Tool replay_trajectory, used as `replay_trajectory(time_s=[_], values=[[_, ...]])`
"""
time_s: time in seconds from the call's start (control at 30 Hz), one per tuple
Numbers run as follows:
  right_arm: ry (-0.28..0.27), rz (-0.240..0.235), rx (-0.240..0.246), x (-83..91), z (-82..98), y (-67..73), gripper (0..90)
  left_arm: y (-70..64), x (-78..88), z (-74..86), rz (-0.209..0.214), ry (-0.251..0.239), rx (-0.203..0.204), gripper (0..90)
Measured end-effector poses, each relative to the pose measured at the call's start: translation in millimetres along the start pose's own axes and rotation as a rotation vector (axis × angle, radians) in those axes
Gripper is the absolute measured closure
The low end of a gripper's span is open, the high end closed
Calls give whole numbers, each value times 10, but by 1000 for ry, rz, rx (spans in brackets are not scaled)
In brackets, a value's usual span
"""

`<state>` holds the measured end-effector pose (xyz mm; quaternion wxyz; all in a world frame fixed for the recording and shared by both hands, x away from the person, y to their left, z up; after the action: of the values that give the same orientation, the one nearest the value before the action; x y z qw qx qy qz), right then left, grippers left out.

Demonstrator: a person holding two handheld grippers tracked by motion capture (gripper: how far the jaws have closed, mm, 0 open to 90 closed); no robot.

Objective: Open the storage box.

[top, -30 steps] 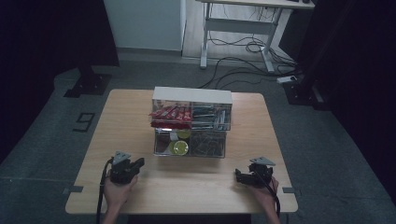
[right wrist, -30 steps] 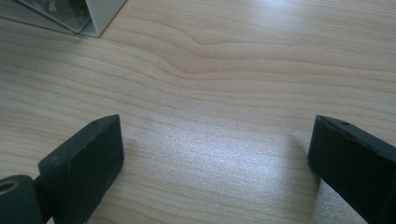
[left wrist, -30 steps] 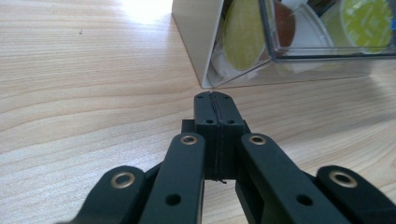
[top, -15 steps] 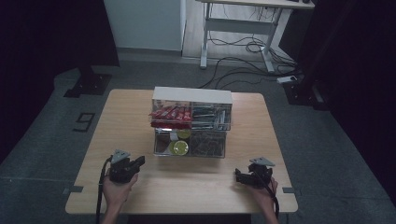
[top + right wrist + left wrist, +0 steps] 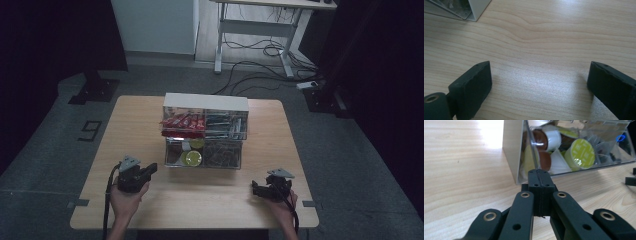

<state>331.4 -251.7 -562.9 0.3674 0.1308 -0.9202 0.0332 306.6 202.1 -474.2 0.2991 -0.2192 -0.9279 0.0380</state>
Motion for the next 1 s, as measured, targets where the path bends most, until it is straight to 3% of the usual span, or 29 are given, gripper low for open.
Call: replay_trajectory(time_s=[0.33, 1.0], values=[[0, 0, 0, 0, 0, 0, 57, -83, 101, -197, 13, -31, -32, 900], [-2, 2, -2, 3, 2, -2, 65, -200, 232, -504, 33, -39, -62, 900]])
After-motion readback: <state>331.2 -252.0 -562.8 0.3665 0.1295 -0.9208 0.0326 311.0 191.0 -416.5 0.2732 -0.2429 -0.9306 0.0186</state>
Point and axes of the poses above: each handheld gripper's, and its own axes: x roughly backward along the jaws, z roughly out of its underside, y roughly to its left, the point moved 1 cm from there along -x, roughly forward along the jaws, and after that the axes turned 2 degrees about -z, right-handed, at the moved point
